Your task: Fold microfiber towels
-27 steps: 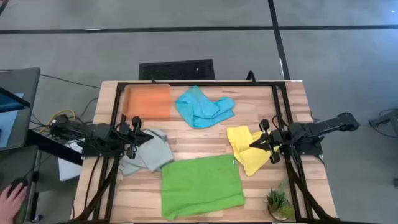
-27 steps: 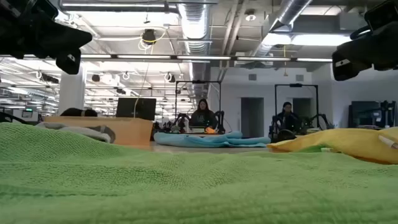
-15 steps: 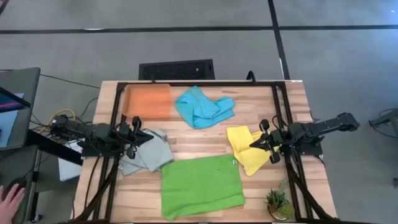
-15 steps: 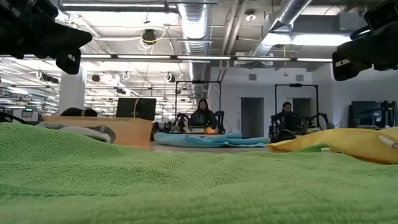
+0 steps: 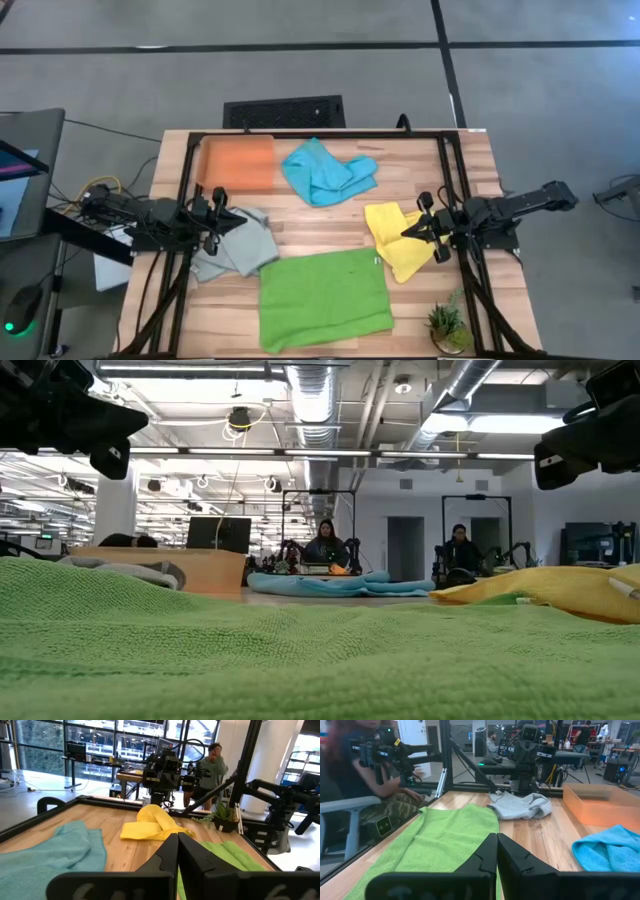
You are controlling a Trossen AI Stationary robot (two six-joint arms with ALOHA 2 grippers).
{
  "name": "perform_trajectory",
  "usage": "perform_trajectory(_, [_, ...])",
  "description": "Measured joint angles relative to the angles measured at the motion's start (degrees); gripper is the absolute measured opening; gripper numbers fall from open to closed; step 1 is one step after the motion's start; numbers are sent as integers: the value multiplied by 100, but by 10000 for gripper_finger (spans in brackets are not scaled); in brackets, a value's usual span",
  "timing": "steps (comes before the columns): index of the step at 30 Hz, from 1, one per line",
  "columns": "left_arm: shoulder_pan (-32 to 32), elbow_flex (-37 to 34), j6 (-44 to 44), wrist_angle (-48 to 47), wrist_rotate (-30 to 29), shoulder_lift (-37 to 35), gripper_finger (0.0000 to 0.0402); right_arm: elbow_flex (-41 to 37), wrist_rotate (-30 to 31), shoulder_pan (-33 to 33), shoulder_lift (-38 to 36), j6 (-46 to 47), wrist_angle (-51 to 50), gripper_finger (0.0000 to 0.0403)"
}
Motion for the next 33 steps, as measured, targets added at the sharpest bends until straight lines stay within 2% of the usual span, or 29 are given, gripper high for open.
perform_trajectory(25, [1,1,-1,0,0,-1,0,2,0,0,-1,1,1,33])
perform_trajectory(29, [2,-1,477,-1,-9,-1,0,2,0,-1,-1,-1,2,33])
perform_trajectory(33, [2,1,750,0,-9,-1,0,2,8,-22,-1,-936,2,33])
